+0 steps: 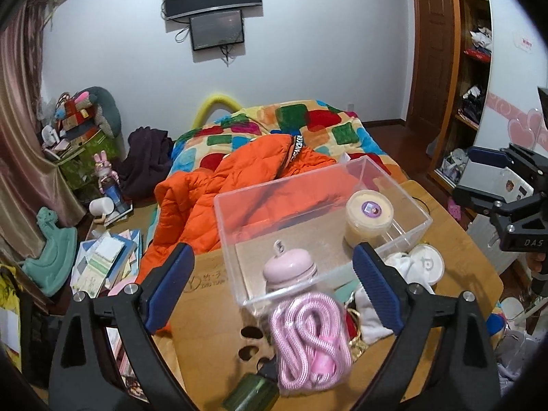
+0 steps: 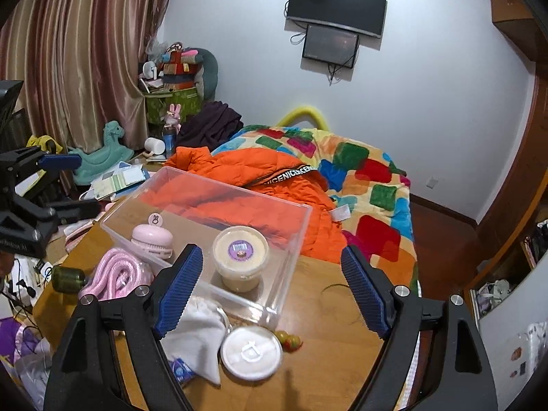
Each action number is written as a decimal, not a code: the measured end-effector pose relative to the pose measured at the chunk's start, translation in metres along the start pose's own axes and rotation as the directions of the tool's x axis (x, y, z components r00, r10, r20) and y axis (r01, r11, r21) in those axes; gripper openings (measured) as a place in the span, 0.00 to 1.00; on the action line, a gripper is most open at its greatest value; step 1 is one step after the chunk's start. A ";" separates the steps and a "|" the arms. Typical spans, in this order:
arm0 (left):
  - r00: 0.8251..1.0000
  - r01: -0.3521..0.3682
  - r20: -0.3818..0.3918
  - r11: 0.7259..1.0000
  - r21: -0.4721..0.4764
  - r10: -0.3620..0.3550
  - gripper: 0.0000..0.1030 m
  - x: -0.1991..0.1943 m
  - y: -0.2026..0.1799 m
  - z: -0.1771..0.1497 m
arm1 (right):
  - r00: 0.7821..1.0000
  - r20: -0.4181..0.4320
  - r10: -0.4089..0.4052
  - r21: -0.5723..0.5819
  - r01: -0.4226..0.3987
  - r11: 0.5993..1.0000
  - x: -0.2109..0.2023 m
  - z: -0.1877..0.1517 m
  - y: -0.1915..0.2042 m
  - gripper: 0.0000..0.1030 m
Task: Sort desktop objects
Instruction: 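Withdraw both tools from the box back toward the table items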
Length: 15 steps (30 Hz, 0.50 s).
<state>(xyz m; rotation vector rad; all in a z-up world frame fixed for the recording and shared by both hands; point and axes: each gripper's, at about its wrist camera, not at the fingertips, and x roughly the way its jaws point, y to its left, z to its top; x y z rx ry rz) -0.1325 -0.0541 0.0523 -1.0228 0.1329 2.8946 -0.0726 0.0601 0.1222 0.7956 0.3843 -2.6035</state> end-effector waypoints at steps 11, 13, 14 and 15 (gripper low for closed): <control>0.997 -0.024 -0.072 0.997 -0.068 0.019 0.92 -0.005 0.031 -0.057 | 1.000 -0.005 0.021 0.009 -0.021 1.000 -0.013 -0.056 0.016 0.78; 0.996 -0.023 -0.087 0.997 -0.080 0.016 0.92 -0.004 0.036 -0.070 | 0.999 -0.017 0.029 0.017 -0.029 0.999 -0.012 -0.068 0.021 0.78; 0.996 -0.023 -0.091 0.996 -0.084 0.016 0.92 -0.004 0.039 -0.075 | 0.999 -0.024 0.032 0.022 -0.032 0.999 -0.010 -0.074 0.025 0.78; 0.995 -0.023 -0.096 0.996 -0.088 0.014 0.92 -0.003 0.041 -0.081 | 0.999 -0.029 0.035 0.029 -0.035 0.999 -0.008 -0.079 0.027 0.78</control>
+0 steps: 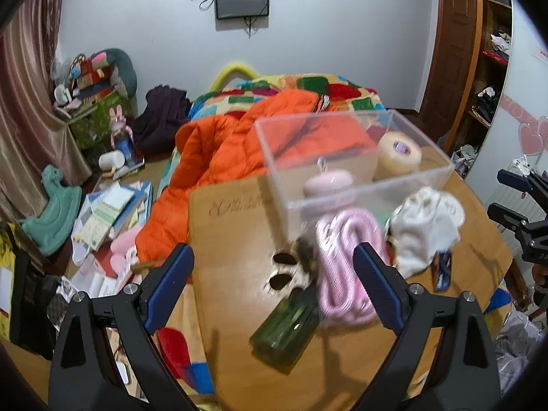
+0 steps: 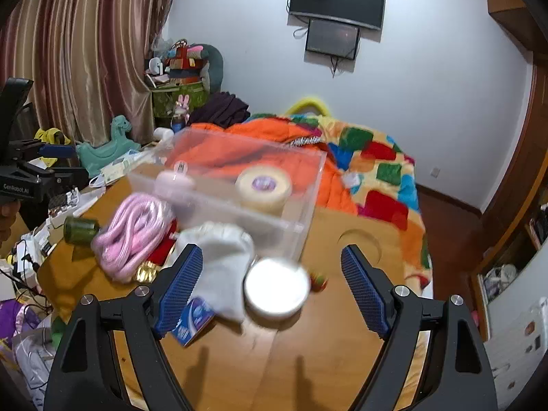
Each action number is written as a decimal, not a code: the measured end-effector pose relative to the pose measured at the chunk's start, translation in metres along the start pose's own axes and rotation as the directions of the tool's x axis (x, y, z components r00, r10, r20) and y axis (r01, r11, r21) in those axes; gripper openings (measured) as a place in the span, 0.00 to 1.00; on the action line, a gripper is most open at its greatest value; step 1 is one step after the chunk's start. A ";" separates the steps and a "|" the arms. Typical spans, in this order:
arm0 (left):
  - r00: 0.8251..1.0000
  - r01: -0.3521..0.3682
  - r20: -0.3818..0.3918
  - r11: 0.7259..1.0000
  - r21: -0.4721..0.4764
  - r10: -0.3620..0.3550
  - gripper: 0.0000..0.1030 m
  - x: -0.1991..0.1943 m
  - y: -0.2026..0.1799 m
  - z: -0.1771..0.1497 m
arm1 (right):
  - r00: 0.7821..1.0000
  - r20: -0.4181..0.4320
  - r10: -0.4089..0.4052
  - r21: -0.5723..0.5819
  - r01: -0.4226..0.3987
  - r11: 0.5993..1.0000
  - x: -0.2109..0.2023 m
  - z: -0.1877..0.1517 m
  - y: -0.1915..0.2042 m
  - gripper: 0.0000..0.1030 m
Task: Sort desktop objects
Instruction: 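Withdraw both tools from the box back toward the table items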
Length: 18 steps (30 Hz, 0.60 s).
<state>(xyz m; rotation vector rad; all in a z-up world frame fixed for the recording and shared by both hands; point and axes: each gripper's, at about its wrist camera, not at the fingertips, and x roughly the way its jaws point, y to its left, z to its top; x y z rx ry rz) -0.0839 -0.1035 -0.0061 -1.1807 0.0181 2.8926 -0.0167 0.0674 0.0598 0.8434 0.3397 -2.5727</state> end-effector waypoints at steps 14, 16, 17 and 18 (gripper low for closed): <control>0.996 0.082 -0.037 0.997 -0.013 -0.082 0.92 0.024 0.014 -0.061 | 0.991 -0.112 0.073 0.119 -0.060 0.991 0.027 -0.054 0.033 0.78; 0.995 0.096 -0.030 0.995 -0.009 -0.096 0.92 0.026 0.014 -0.064 | 0.990 -0.124 0.070 0.119 -0.055 0.991 0.031 -0.059 0.040 0.78; 0.995 0.099 -0.027 0.995 -0.010 -0.099 0.92 0.026 0.014 -0.064 | 0.989 -0.130 0.069 0.118 -0.054 0.992 0.033 -0.060 0.042 0.77; 0.995 0.102 -0.023 0.995 -0.011 -0.102 0.92 0.027 0.015 -0.064 | 0.988 -0.136 0.070 0.118 -0.054 0.992 0.037 -0.062 0.046 0.77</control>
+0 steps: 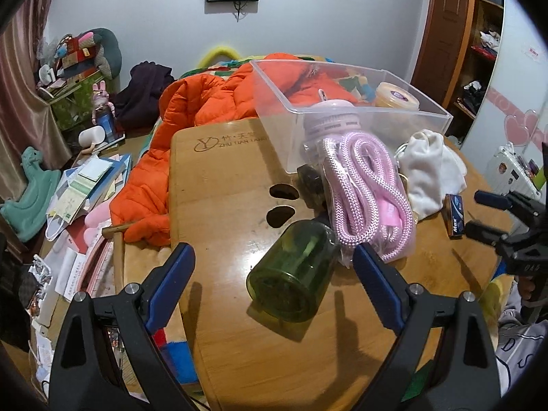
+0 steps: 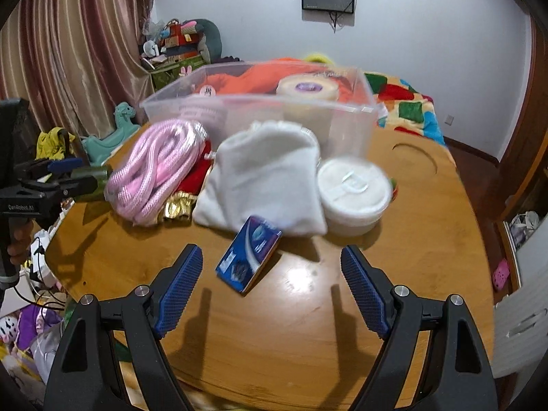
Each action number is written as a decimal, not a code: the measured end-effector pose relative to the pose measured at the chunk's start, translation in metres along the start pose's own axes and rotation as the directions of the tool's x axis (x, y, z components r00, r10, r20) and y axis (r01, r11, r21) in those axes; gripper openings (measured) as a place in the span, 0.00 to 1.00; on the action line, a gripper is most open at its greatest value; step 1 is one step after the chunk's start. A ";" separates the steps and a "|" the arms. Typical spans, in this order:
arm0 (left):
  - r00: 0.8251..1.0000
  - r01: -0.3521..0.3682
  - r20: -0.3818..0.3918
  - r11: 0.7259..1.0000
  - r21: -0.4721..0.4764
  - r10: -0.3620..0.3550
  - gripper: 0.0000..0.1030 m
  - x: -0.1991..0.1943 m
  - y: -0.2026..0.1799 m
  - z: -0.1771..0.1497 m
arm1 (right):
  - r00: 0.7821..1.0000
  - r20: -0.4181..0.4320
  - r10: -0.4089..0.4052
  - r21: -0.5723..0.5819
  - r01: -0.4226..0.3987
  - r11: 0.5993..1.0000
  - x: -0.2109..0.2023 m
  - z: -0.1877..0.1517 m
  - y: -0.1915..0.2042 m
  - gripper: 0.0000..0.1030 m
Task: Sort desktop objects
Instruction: 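Withdraw both tools from the box back toward the table items, then grasp the green bottle with the left tool while the right tool grasps the blue Max box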
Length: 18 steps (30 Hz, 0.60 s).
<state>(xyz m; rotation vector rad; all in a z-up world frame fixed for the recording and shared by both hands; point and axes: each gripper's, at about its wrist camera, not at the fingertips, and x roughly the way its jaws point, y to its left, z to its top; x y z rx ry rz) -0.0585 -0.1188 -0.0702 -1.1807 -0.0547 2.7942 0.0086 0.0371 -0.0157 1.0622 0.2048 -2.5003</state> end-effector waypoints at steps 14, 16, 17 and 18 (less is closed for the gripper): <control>0.997 0.080 -0.008 0.997 -0.022 -0.081 0.68 0.016 0.001 0.001 | 0.999 -0.014 -0.035 -0.002 0.035 0.999 0.021 -0.001 0.011 0.50; 0.996 0.084 -0.011 0.996 -0.025 -0.085 0.64 0.018 0.000 0.002 | 0.999 -0.007 -0.048 -0.018 0.048 0.999 0.021 -0.003 0.015 0.45; 0.996 0.088 -0.014 0.996 -0.029 -0.089 0.61 0.020 -0.001 0.003 | 0.999 -0.003 -0.052 -0.022 0.052 0.998 0.021 -0.004 0.015 0.44; 0.995 0.094 -0.018 0.995 -0.033 -0.094 0.59 0.021 -0.001 0.002 | 0.999 0.000 -0.049 -0.021 0.049 0.999 0.021 -0.003 0.017 0.43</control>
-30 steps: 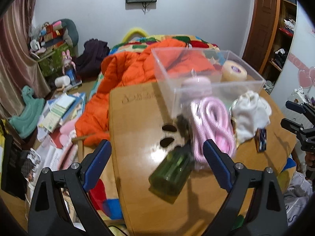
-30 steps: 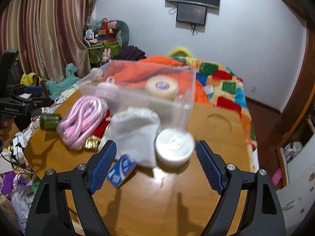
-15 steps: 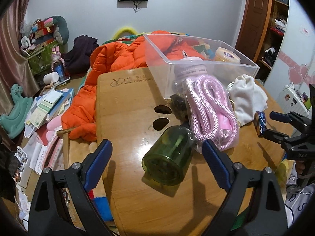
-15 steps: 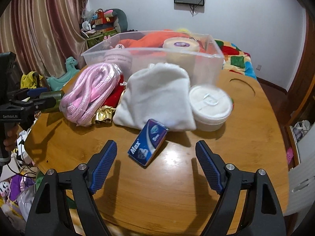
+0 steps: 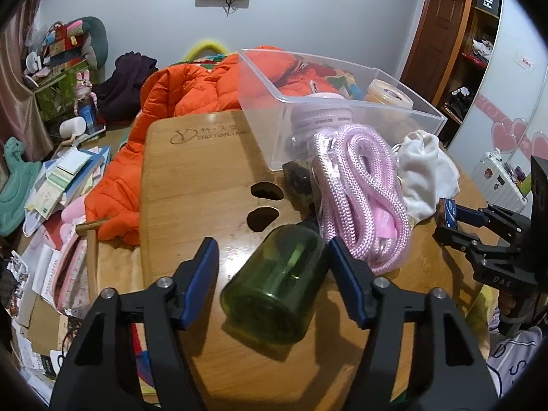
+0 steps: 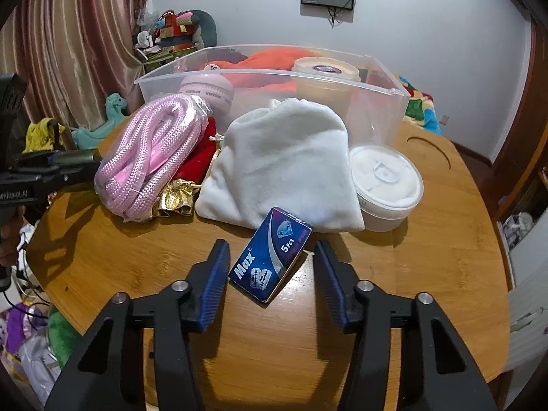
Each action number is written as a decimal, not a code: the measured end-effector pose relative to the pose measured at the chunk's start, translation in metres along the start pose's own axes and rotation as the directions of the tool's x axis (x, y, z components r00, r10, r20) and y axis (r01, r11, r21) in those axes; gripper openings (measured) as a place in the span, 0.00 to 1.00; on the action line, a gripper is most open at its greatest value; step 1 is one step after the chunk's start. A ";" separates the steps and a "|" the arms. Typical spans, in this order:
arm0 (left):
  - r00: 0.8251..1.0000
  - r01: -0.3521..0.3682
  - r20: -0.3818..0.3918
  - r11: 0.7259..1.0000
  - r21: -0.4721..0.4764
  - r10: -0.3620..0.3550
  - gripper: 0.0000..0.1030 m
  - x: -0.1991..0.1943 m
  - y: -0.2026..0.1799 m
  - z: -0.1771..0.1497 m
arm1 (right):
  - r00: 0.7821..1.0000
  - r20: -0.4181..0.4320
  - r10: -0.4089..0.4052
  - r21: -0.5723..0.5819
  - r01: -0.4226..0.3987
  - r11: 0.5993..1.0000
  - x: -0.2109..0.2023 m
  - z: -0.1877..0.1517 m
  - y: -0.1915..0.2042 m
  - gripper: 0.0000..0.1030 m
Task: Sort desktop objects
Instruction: 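Grasp the green bottle with the left tool while the right tool grasps the blue Max box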
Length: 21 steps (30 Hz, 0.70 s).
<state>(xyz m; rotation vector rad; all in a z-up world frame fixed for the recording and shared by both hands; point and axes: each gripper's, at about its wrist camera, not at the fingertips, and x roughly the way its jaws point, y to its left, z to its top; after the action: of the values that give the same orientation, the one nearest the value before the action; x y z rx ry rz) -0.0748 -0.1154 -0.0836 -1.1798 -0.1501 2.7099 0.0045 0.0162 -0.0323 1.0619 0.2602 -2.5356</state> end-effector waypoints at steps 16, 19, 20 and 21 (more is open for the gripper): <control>0.995 -0.091 0.034 0.996 -0.005 0.091 0.53 -0.014 -0.013 -0.015 | 0.998 0.048 0.026 0.027 -0.027 0.999 -0.008 -0.013 -0.011 0.22; 0.993 -0.113 0.047 0.994 -0.007 0.113 0.53 -0.019 -0.016 -0.017 | 0.998 0.057 0.037 0.033 -0.039 0.999 -0.010 -0.016 -0.013 0.22; 0.992 -0.116 0.051 0.993 -0.008 0.116 0.53 -0.021 -0.018 -0.017 | 0.997 0.060 0.041 0.036 -0.043 0.998 -0.010 -0.014 -0.014 0.22; 0.991 -0.121 0.058 0.993 -0.009 0.122 0.52 -0.024 -0.020 -0.017 | 0.997 0.065 0.046 0.040 -0.049 0.998 -0.011 -0.015 -0.015 0.22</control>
<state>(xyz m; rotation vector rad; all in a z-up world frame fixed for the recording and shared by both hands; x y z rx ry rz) -0.0440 -0.1006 -0.0751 -1.1473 -0.0971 2.8528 0.0154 0.0379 -0.0343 0.9878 0.1630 -2.5375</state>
